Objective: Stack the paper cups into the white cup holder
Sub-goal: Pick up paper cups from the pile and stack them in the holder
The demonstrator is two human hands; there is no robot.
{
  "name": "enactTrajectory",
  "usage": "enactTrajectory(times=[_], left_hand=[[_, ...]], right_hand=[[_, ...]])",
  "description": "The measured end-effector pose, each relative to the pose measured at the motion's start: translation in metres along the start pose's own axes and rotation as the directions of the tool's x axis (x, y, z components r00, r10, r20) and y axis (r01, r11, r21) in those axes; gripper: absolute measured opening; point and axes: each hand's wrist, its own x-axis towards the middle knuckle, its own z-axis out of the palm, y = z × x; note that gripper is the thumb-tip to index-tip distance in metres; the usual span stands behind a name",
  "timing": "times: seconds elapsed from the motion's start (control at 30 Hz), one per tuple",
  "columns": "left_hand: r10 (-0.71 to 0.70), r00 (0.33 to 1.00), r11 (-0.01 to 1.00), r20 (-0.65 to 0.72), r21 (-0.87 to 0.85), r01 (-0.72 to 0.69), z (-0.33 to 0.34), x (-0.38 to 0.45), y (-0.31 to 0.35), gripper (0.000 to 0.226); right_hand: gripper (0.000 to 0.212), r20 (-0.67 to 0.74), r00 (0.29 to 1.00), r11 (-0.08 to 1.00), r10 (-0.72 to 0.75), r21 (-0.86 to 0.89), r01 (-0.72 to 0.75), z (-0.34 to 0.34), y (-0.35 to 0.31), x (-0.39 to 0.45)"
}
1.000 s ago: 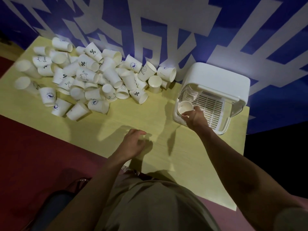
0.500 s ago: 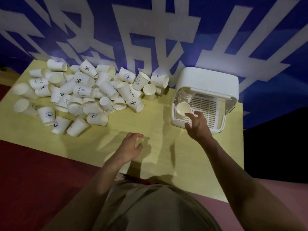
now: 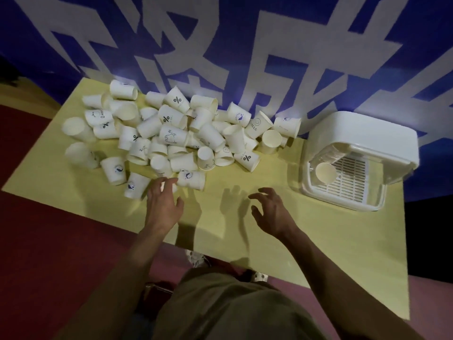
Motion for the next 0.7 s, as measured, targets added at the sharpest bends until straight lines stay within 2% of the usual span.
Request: enactTrajectory(times=[0.17,0.27,0.37,0.47,0.57,0.63,0.7], left_hand=[[-0.004,0.987,0.992,0.162,0.124,-0.017,-0.003,0.024,-0.052,0.071],[0.086,0.975,0.979,0.206,0.162,-0.120,0.005,0.031,-0.061,0.074],[0.152,0.960,0.961,0.235,0.190,-0.199,0.013,0.038,-0.065,0.082],[0.126,0.957,0.972,0.262,0.159,-0.172,0.017,0.040,-0.062,0.078],[0.083,0.960,0.990,0.267,0.084,-0.109,0.015,0.036,-0.062,0.055],[0.092,0.957,0.996,0.276,-0.029,-0.088,0.016,0.028,-0.068,0.047],[0.137,0.957,0.989,0.257,-0.097,-0.116,0.019,0.018,-0.074,0.058]], right_hand=[[0.039,0.062,0.997,0.997,0.035,0.072,-0.040,0.050,-0.062,0.036],[0.044,0.119,0.989,0.985,0.093,0.137,-0.109,0.075,-0.090,0.056],[0.038,0.187,0.963,0.957,0.192,0.180,-0.226,0.089,-0.110,0.071],[0.039,0.225,0.943,0.932,0.244,0.215,-0.292,0.099,-0.118,0.083],[0.037,0.259,0.934,0.915,0.247,0.256,-0.313,0.101,-0.123,0.093],[0.034,0.282,0.923,0.858,0.263,0.370,-0.358,0.099,-0.129,0.099],[0.032,0.316,0.900,0.747,0.299,0.509,-0.427,0.099,-0.133,0.104]])
